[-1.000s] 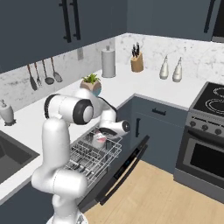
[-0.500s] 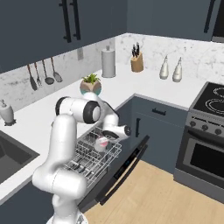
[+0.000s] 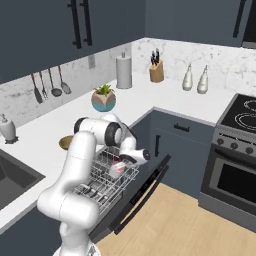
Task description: Pick up the cup and bowl from the counter, place them in the dishwasher, and close the dishwasher door.
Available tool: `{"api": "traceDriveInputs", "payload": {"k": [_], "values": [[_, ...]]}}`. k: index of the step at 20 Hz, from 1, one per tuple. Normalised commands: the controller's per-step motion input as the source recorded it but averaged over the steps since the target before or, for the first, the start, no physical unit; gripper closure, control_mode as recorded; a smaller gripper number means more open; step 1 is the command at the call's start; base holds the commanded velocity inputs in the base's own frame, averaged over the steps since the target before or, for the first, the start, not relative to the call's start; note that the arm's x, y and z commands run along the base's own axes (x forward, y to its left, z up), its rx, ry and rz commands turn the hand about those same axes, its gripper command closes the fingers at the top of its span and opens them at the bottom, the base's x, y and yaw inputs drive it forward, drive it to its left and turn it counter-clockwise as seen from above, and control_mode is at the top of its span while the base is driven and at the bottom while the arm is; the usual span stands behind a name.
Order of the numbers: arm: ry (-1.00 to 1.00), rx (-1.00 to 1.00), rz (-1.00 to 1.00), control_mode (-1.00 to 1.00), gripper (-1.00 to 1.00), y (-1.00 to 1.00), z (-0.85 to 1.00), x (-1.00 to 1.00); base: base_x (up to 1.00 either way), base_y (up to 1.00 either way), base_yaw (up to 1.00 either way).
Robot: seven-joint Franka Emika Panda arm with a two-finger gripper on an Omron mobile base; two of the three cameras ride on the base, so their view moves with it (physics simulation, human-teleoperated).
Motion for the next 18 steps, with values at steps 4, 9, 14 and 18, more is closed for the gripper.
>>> {"api": "traceDriveInputs", "payload": {"k": [4,9,14,18], "values": [[0.00,0.00,0.06,-1.00,1.00,0.00,-0.59,0.25,0.00,0.00,0.00],[0.02,0.00,0.03,-1.00,1.00,-0.04,-0.52,0.10,0.00,0.00,0.00],[0.01,0.00,0.00,-1.00,-1.00,-0.75,-0.75,-0.26,0.00,0.00,0.00],[0.00,0.00,0.00,-1.00,-1.00,-1.00,-0.57,-0.68,0.00,0.00,0.00]]}}
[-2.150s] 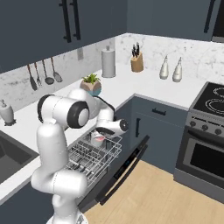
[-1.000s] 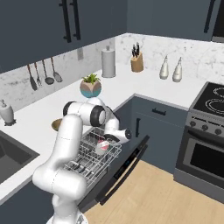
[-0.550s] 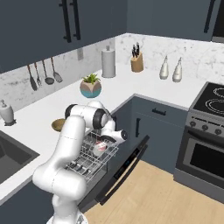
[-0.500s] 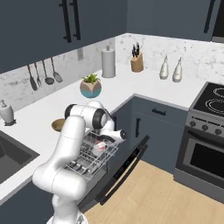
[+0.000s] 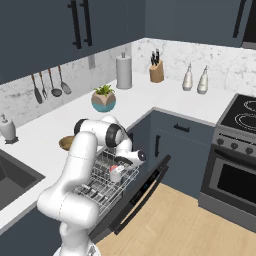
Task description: Pick up the cup and bowl from the counter, place them in the dishwasher, and close the dishwasher door.
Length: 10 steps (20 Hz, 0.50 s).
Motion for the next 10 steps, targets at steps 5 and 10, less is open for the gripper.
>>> {"api": "traceDriveInputs", "payload": {"k": [5,10], "values": [[-0.05,0.03,0.00,-1.00,-1.00,-0.65,0.02,-0.53,0.00,0.00,0.00],[-0.19,0.00,0.00,-1.00,-1.00,0.00,0.99,-0.37,0.00,0.00,0.00]]}}
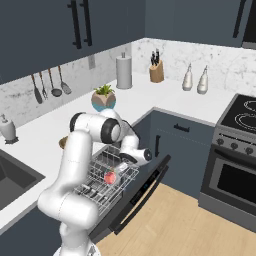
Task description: Pick up the cup and bowl from the counter, place them in the dishwasher, and close the dishwasher door.
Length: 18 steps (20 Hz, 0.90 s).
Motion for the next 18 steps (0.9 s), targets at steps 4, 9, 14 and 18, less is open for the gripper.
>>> {"api": "traceDriveInputs", "payload": {"k": [4,9,14,18], "values": [[-0.15,0.00,0.00,-1.00,-1.00,0.00,1.00,-0.43,0.00,0.00,0.00],[-0.03,-0.01,-0.11,-1.00,-1.00,0.01,1.00,-0.61,0.00,0.00,0.00],[0.13,0.01,-0.21,-1.00,-1.00,0.00,1.00,-0.59,0.00,0.00,0.00],[0.23,0.03,-0.23,-1.00,-1.00,0.00,1.00,-0.46,0.00,0.00,0.00]]}}
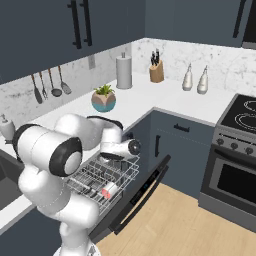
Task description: Pick up the cup and bowl from the counter, place them in the dishwasher, and close the dishwasher door.
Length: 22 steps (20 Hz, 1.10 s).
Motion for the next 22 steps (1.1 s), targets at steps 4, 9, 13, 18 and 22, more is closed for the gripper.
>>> {"api": "traceDriveInputs", "payload": {"k": [4,9,13,18,22], "values": [[0.39,0.07,-0.29,-1.00,-1.00,0.18,0.97,-0.23,0.00,0.00,0.00],[0.34,-0.13,-0.13,-1.00,-1.00,0.29,1.00,0.00,0.00,0.00,0.00],[0.53,-0.01,-0.06,-1.00,-1.00,0.36,0.44,0.03,0.00,0.00,0.00],[0.41,0.17,-0.09,-1.00,-1.00,0.34,0.01,0.00,0.00,0.00,0.00],[0.16,0.08,-0.17,-1.00,-1.00,0.61,-0.01,0.00,0.00,0.00,0.00]]}}
